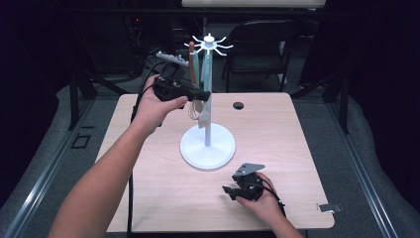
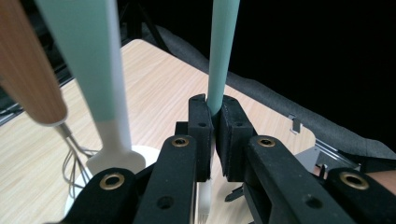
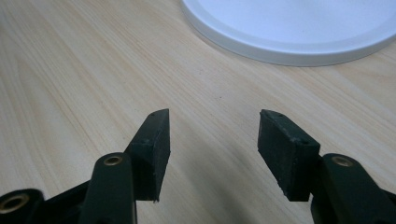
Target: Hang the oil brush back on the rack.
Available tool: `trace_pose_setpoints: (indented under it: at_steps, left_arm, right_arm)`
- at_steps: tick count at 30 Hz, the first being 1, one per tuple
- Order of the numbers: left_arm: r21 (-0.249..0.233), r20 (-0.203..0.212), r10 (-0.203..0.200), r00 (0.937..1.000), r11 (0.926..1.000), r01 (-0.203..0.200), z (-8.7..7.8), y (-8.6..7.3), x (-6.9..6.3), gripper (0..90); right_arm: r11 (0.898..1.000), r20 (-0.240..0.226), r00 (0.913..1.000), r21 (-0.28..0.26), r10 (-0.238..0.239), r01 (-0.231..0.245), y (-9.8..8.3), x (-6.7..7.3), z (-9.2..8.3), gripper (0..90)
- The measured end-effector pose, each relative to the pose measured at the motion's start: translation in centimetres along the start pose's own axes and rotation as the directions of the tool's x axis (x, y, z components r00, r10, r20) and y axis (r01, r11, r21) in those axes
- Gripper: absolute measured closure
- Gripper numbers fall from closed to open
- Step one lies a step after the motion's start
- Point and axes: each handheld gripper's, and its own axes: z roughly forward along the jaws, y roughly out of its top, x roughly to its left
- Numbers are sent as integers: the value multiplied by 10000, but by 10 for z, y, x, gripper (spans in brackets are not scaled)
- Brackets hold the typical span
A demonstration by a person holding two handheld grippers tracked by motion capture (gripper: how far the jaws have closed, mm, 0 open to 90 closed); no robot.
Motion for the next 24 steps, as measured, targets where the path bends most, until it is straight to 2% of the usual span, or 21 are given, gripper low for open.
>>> trace_pose_setpoints:
  at_steps: [1, 4, 11, 17, 24]
  left_arm:
    - [-8, 24, -49, 10000, 10000, 49, 0, 0, 1, 849]
    - [-51, -38, -223, 9997, 9997, 223, 2, 0, 4, 849]
    - [57, -327, -340, 9989, 9994, 342, 7, 1, 4, 830]
    - [288, -550, -239, 9982, 9993, 255, 9, 0, 2, 788]
    - [352, -682, -332, 9971, 9987, 356, 8, -4, 0, 762]
  right_arm:
    - [9998, -5, 9999, 157, -139, 139, 1, -1, -1, 437]
    - [9998, 5, 9999, 141, -146, 146, 1, 0, -1, 437]
    - [9997, -41, 9998, 133, -181, 182, 1, -1, -1, 437]
    - [10000, -27, 10000, -63, -44, 44, 0, -1, -1, 437]
    - [9998, -50, 9998, 85, -182, 183, 1, -1, -1, 437]
